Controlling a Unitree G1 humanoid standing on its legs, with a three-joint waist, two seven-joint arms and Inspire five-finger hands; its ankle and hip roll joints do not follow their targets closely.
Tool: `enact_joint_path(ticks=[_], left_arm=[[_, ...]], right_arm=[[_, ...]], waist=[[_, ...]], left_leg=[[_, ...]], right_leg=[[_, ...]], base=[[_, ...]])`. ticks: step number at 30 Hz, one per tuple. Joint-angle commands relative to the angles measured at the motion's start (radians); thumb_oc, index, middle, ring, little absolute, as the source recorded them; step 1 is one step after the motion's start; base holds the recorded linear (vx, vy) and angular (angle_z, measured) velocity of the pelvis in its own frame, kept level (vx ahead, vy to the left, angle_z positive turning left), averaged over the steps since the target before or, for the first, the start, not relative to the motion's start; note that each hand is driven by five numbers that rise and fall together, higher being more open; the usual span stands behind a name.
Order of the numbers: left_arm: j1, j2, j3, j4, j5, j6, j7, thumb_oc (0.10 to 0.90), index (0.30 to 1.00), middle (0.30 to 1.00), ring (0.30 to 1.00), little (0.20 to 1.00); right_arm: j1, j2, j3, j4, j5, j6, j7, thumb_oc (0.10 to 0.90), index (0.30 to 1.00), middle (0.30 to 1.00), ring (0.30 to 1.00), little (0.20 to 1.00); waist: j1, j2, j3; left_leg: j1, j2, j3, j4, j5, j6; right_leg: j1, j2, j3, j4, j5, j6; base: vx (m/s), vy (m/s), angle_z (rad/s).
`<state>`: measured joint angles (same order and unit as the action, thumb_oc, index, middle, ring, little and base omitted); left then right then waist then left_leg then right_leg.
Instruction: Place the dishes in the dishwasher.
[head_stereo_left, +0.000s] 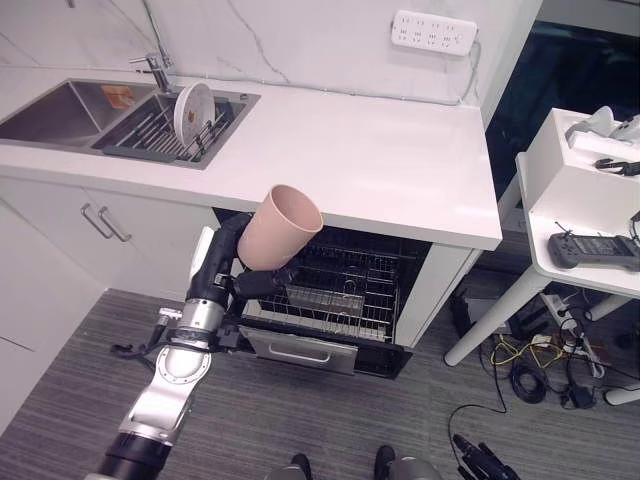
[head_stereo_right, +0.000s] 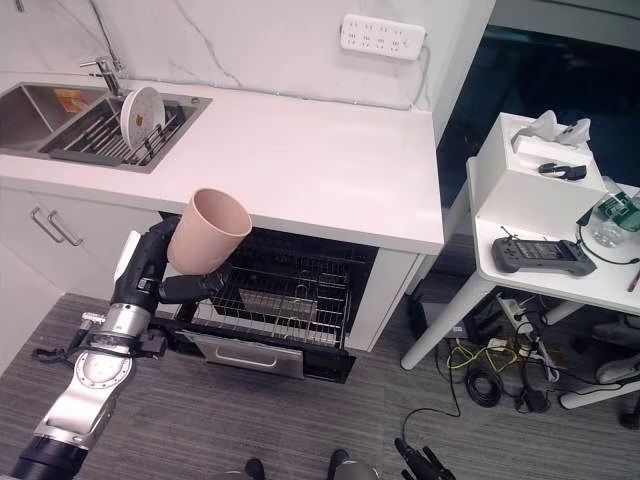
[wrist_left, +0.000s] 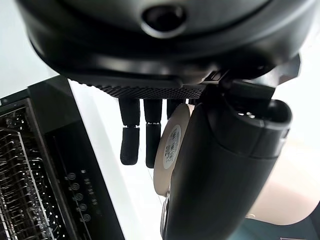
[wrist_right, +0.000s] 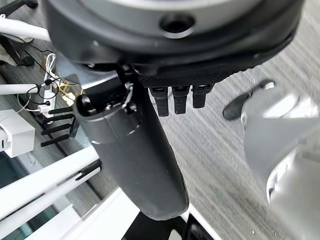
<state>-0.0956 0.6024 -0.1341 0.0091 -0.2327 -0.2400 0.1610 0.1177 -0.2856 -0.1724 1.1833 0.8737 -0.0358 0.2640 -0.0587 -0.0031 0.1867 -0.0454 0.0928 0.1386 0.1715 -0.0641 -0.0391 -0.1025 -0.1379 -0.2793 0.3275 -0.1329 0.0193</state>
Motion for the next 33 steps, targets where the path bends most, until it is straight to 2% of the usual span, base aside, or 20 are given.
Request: enact_joint_path(ticks=[1, 2, 3, 8, 9, 11, 12, 13, 14, 15, 17, 20, 21, 24, 25, 26, 30, 31, 33], left_arm=[[-0.128, 0.006, 0.091, -0.086, -0.068, -0.123, -0.015, 0.400, 0.300, 0.300, 0.300, 0.300], [-0.130, 0.006, 0.088, -0.081, -0.085, -0.141, -0.041, 0.400, 0.300, 0.300, 0.300, 0.300], [-0.133, 0.003, 0.081, -0.074, -0.105, -0.152, -0.058, 0.400, 0.300, 0.300, 0.300, 0.300], [-0.140, -0.020, 0.073, -0.062, -0.104, -0.162, -0.049, 0.400, 0.300, 0.300, 0.300, 0.300], [-0.143, -0.020, 0.069, -0.044, -0.073, -0.167, -0.022, 0.400, 0.300, 0.300, 0.300, 0.300], [-0.144, -0.013, 0.075, -0.030, -0.071, -0.166, -0.012, 0.400, 0.300, 0.300, 0.300, 0.300], [-0.135, -0.010, 0.081, -0.025, -0.065, -0.170, -0.010, 0.400, 0.300, 0.300, 0.300, 0.300], [-0.131, -0.010, 0.083, -0.028, -0.063, -0.170, -0.010, 0.400, 0.300, 0.300, 0.300, 0.300], [-0.115, -0.016, 0.089, -0.037, -0.064, -0.163, -0.016, 0.400, 0.300, 0.300, 0.300, 0.300], [-0.108, -0.020, 0.090, -0.040, -0.069, -0.161, -0.020, 0.400, 0.300, 0.300, 0.300, 0.300], [-0.089, -0.033, 0.095, -0.053, -0.076, -0.156, -0.038, 0.400, 0.300, 0.300, 0.300, 0.300], [-0.062, -0.050, 0.097, -0.083, -0.086, -0.156, -0.076, 0.400, 0.300, 0.300, 0.300, 0.300], [-0.045, -0.069, 0.097, -0.102, -0.094, -0.157, -0.104, 0.400, 0.300, 0.300, 0.300, 0.300], [-0.038, -0.081, 0.090, -0.107, -0.109, -0.158, -0.126, 0.400, 0.300, 0.300, 0.300, 0.300], [-0.032, -0.103, 0.081, -0.104, -0.152, -0.147, -0.167, 0.400, 0.300, 0.300, 0.300, 0.300], [-0.032, -0.109, 0.077, -0.103, -0.160, -0.144, -0.174, 0.400, 0.300, 0.300, 0.300, 0.300], [-0.048, -0.164, 0.037, -0.090, -0.194, -0.105, -0.174, 0.400, 0.300, 0.300, 0.300, 0.300], [-0.051, -0.169, 0.033, -0.087, -0.196, -0.103, -0.171, 0.400, 0.300, 0.300, 0.300, 0.300], [-0.070, -0.194, 0.010, -0.065, -0.195, -0.103, -0.145, 0.400, 0.300, 0.300, 0.300, 0.300]], right_arm=[[-0.003, -0.051, -0.006, 0.011, 0.015, -0.068, 0.027, 0.800, 0.900, 0.900, 0.900, 0.900], [-0.006, -0.060, -0.020, -0.003, 0.033, -0.073, 0.022, 0.800, 0.900, 0.900, 0.900, 0.900], [-0.007, -0.061, -0.026, -0.010, 0.059, -0.074, 0.024, 0.800, 0.900, 0.900, 0.900, 0.900], [-0.014, -0.048, -0.037, -0.033, 0.162, -0.103, 0.029, 0.800, 0.900, 0.900, 0.900, 0.900], [-0.008, -0.038, -0.037, -0.049, 0.179, -0.134, 0.037, 0.800, 0.900, 0.900, 0.900, 0.900], [-0.001, -0.025, -0.044, -0.078, 0.178, -0.171, 0.030, 0.800, 0.900, 0.900, 0.900, 0.900], [0.004, -0.014, -0.053, -0.117, 0.204, -0.242, 0.009, 0.800, 0.900, 0.900, 0.900, 0.900], [0.005, -0.010, -0.057, -0.137, 0.212, -0.261, -0.004, 0.800, 0.900, 0.900, 0.900, 0.900], [0.012, 0.001, -0.069, -0.205, 0.212, -0.332, -0.054, 0.800, 0.900, 0.900, 0.900, 0.900], [0.015, 0.008, -0.076, -0.237, 0.207, -0.347, -0.069, 0.800, 0.900, 0.900, 0.900, 0.900], [0.024, 0.020, -0.090, -0.318, 0.168, -0.419, -0.100, 0.800, 0.900, 0.900, 0.900, 0.900], [0.022, 0.009, -0.111, -0.470, 0.041, -0.527, -0.159, 0.800, 0.900, 0.900, 0.900, 0.900], [0.017, -0.001, -0.122, -0.623, 0.003, -0.568, -0.202, 0.800, 0.900, 0.900, 0.900, 0.900], [0.013, -0.004, -0.130, -0.722, -0.030, -0.610, -0.231, 0.800, 0.900, 0.900, 0.900, 0.900], [0.011, -0.014, -0.140, -0.856, -0.109, -0.615, -0.289, 0.800, 0.900, 0.900, 0.900, 0.900], [0.009, -0.014, -0.140, -0.884, -0.114, -0.616, -0.293, 0.800, 0.900, 0.900, 0.900, 0.900], [0.017, -0.005, -0.126, -1.096, -0.208, -0.668, -0.296, 0.800, 0.900, 0.900, 0.900, 0.900], [0.019, -0.006, -0.123, -1.118, -0.217, -0.669, -0.294, 0.800, 0.900, 0.900, 0.900, 0.900], [0.021, -0.024, -0.109, -1.231, -0.209, -0.637, -0.222, 0.800, 0.900, 0.900, 0.900, 0.900]], waist=[[-0.014, 0.012, -0.017], [-0.013, 0.029, -0.013], [-0.017, 0.033, -0.013], [-0.019, 0.040, -0.026], [-0.024, 0.039, -0.035], [-0.029, 0.037, -0.044], [-0.030, 0.034, -0.051], [-0.031, 0.032, -0.053], [-0.034, 0.029, -0.056], [-0.036, 0.027, -0.056], [-0.040, 0.024, -0.056], [-0.047, 0.015, -0.058], [-0.054, 0.009, -0.059], [-0.063, 0.007, -0.062], [-0.077, 0.006, -0.066], [-0.081, 0.005, -0.067], [-0.113, 0.003, -0.072], [-0.117, 0.003, -0.073], [-0.135, 0.002, -0.077]], left_leg=[[-0.048, 0.049, 0.072, 0.128, -0.074, -0.024], [-0.098, 0.070, 0.068, 0.128, -0.043, -0.046], [-0.106, 0.087, 0.080, 0.128, -0.034, -0.052], [-0.105, 0.083, 0.080, 0.128, -0.055, -0.046], [-0.086, 0.070, 0.081, 0.128, -0.083, -0.039], [-0.072, 0.055, 0.081, 0.128, -0.104, -0.031], [-0.064, 0.043, 0.076, 0.128, -0.120, -0.022], [-0.062, 0.040, 0.075, 0.128, -0.124, -0.020], [-0.056, 0.036, 0.080, 0.128, -0.132, -0.014], [-0.054, 0.037, 0.084, 0.128, -0.134, -0.013], [-0.049, 0.037, 0.092, 0.128, -0.139, -0.009], [-0.043, 0.032, 0.092, 0.128, -0.150, -0.001], [-0.037, 0.032, 0.094, 0.128, -0.154, 0.001], [-0.034, 0.036, 0.098, 0.128, -0.154, 0.000], [-0.029, 0.040, 0.104, 0.128, -0.151, 0.000], [-0.032, 0.041, 0.106, 0.128, -0.144, 0.001], [-0.023, 0.046, 0.124, 0.128, -0.144, 0.003], [-0.023, 0.047, 0.127, 0.128, -0.144, 0.003], [-0.014, 0.049, 0.140, 0.128, -0.145, 0.005]], right_leg=[[0.065, -0.005, 0.062, -0.028, -0.040, 0.094], [0.081, -0.001, 0.057, -0.028, -0.055, 0.093], [0.085, -0.008, 0.045, -0.028, -0.058, 0.093], [0.087, -0.034, 0.023, -0.028, -0.056, 0.102], [0.088, -0.050, 0.016, -0.028, -0.056, 0.112], [0.084, -0.059, 0.013, -0.028, -0.049, 0.119], [0.079, -0.062, 0.018, -0.028, -0.042, 0.125], [0.077, -0.063, 0.020, -0.028, -0.041, 0.126], [0.071, -0.066, 0.024, -0.028, -0.035, 0.130], [0.069, -0.068, 0.023, -0.028, -0.032, 0.131], [0.062, -0.071, 0.027, -0.028, -0.028, 0.134], [0.044, -0.069, 0.046, -0.028, -0.021, 0.139], [0.038, -0.066, 0.058, -0.028, -0.020, 0.140], [0.033, -0.062, 0.065, -0.028, -0.019, 0.141], [0.026, -0.056, 0.080, -0.028, -0.016, 0.139], [0.020, -0.054, 0.083, -0.028, -0.009, 0.136], [0.009, -0.048, 0.106, -0.028, 0.001, 0.137], [0.007, -0.047, 0.108, -0.028, 0.003, 0.137], [0.002, -0.043, 0.123, -0.028, 0.008, 0.137]], base=[[0.04, 0.174, 0.11], [0.06, 0.217, 0.11], [0.07, 0.211, 0.11], [0.06, 0.114, -0.09], [0.08, 0.105, -0.25], [0.10, 0.062, -0.12], [0.07, 0.016, -0.09], [0.07, -0.004, -0.11], [0.03, -0.012, -0.08], [0.03, -0.017, -0.05], [0.01, -0.020, -0.15], [-0.01, -0.061, -0.06], [-0.05, -0.083, -0.06], [-0.01, -0.047, -0.15], [-0.03, -0.023, -0.30], [-0.03, -0.019, -0.33], [-0.02, -0.016, -0.22], [-0.02, -0.005, -0.28], [0.00, 0.003, -0.29]])
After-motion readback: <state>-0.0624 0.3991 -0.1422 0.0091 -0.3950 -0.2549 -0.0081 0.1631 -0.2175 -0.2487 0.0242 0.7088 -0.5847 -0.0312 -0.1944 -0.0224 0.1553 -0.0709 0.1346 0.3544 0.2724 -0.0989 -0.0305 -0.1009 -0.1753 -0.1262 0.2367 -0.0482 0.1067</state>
